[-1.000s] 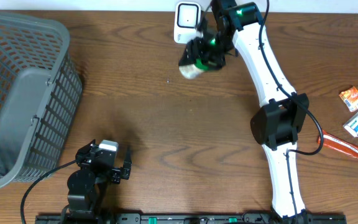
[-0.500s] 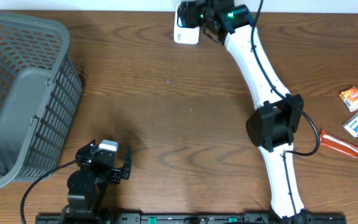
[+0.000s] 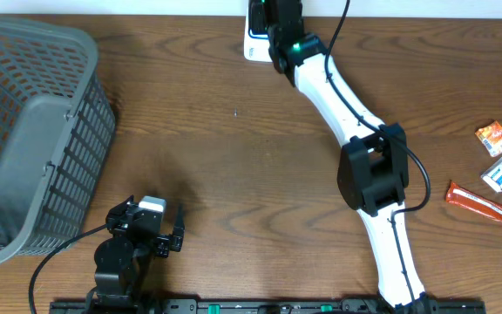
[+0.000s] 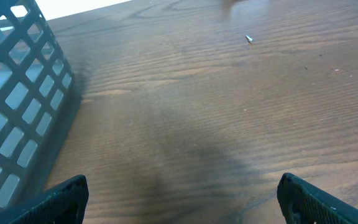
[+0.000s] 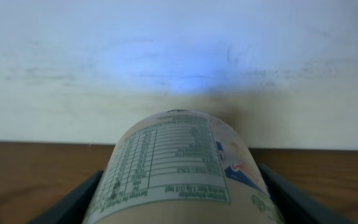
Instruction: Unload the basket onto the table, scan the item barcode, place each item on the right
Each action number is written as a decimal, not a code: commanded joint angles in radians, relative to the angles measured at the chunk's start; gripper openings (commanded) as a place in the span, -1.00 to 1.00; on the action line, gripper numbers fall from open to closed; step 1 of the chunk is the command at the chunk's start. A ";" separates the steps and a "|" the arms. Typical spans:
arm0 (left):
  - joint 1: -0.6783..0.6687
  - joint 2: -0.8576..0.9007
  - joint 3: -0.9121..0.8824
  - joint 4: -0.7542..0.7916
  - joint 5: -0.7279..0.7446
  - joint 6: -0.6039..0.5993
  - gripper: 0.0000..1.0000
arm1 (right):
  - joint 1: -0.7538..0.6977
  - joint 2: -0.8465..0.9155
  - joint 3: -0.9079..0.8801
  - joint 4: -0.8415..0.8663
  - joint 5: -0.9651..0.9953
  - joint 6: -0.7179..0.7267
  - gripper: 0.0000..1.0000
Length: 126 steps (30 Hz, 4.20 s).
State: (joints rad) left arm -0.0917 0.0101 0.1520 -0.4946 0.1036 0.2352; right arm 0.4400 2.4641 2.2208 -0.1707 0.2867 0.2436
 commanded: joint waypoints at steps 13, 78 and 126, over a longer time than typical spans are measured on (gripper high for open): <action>0.003 -0.005 -0.012 -0.014 0.009 -0.009 0.96 | 0.013 0.046 -0.112 0.310 0.056 0.017 0.00; 0.003 -0.005 -0.012 -0.014 0.009 -0.009 0.96 | -0.834 -0.298 -0.559 -0.864 -0.209 0.249 0.15; 0.003 -0.005 -0.012 -0.014 0.009 -0.009 0.96 | -0.624 -1.320 -0.202 -0.560 -0.668 0.122 0.98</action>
State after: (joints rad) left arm -0.0917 0.0105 0.1520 -0.4942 0.1036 0.2352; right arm -0.2256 1.2415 2.0449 -0.7013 -0.3759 0.4419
